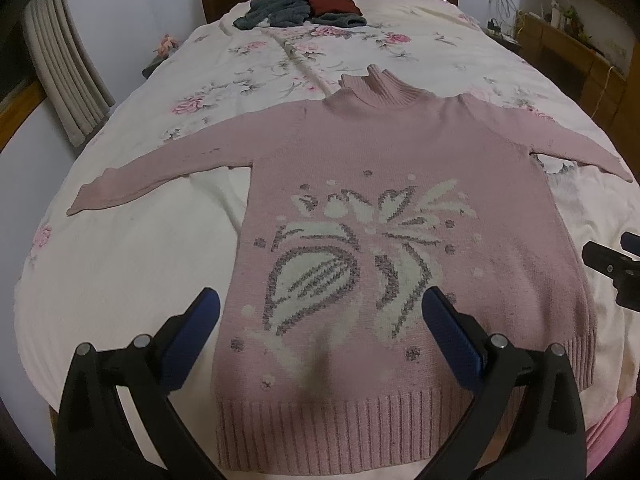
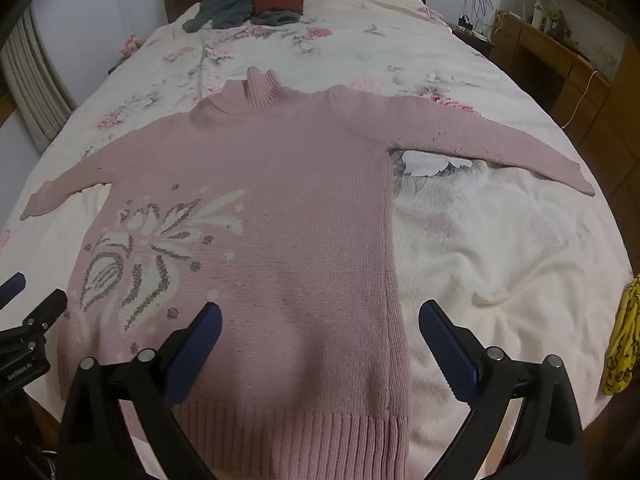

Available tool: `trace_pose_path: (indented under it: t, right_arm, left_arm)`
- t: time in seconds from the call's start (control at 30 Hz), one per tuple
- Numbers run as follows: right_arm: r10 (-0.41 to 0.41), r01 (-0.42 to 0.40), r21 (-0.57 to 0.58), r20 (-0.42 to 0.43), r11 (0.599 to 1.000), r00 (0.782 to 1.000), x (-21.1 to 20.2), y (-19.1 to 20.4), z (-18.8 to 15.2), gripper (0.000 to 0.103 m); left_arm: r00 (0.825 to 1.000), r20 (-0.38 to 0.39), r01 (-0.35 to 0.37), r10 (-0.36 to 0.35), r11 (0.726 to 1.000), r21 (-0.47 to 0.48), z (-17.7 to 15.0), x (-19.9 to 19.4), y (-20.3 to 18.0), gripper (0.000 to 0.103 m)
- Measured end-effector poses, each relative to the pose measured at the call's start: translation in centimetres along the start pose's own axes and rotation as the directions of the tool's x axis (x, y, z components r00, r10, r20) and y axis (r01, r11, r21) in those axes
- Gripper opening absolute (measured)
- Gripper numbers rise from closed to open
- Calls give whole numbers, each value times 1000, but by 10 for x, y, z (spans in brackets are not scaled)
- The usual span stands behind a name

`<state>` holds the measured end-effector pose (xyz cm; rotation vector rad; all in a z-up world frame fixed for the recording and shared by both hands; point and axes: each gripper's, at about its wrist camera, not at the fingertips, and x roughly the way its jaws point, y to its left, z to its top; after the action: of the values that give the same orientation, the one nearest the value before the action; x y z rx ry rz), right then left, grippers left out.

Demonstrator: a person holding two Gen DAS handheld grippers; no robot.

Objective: Fold small clothes

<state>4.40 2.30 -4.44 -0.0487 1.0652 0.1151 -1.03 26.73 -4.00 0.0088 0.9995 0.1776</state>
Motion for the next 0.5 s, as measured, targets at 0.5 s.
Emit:
trace_pose_path:
  t: [0.5]
  right_arm:
    - [37,-38,22,25,999,999,12,-15,4,99]
  left_arm:
    - [1000,-7,-4,4,1000,0,7,15,-15,100]
